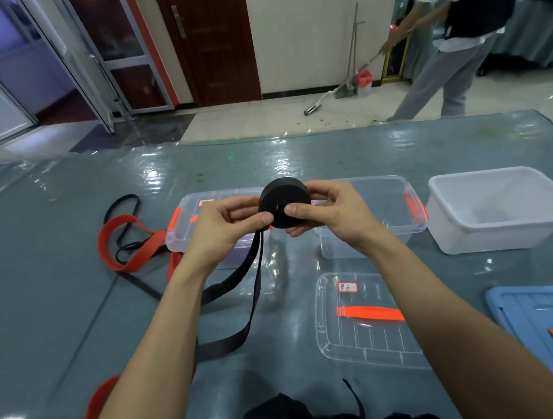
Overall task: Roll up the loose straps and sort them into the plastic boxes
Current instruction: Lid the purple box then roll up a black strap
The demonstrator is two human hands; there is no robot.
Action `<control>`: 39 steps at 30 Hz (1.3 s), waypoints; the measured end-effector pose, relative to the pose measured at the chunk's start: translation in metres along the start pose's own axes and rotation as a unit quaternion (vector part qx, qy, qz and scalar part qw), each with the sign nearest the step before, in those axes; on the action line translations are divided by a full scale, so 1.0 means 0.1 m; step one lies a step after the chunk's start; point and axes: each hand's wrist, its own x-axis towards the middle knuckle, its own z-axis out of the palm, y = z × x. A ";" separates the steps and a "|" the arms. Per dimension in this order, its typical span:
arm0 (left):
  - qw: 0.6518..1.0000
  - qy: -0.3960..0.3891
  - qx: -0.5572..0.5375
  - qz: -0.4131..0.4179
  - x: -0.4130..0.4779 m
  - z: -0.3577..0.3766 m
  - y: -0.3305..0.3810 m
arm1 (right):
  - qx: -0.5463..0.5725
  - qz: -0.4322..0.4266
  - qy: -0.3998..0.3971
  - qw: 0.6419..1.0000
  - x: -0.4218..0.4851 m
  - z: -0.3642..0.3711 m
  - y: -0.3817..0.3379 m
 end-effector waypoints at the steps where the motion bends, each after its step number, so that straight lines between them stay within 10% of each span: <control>1: 1.000 -0.001 0.014 0.004 0.00 -0.01 0.03 | 0.003 0.010 -0.011 1.000 0.00 -0.01 0.01; 10: 0.942 -0.104 0.318 0.025 0.12 -0.07 0.37 | -0.289 0.051 -0.115 0.949 0.09 -0.04 -0.24; 21: 0.999 -0.023 -0.029 0.024 -0.05 0.08 -0.04 | -0.023 -0.032 0.016 0.999 -0.12 -0.09 -0.14; 39: 0.997 0.010 -0.011 0.073 0.02 0.36 0.45 | 0.132 -0.021 -0.015 0.991 -0.08 -0.29 -0.24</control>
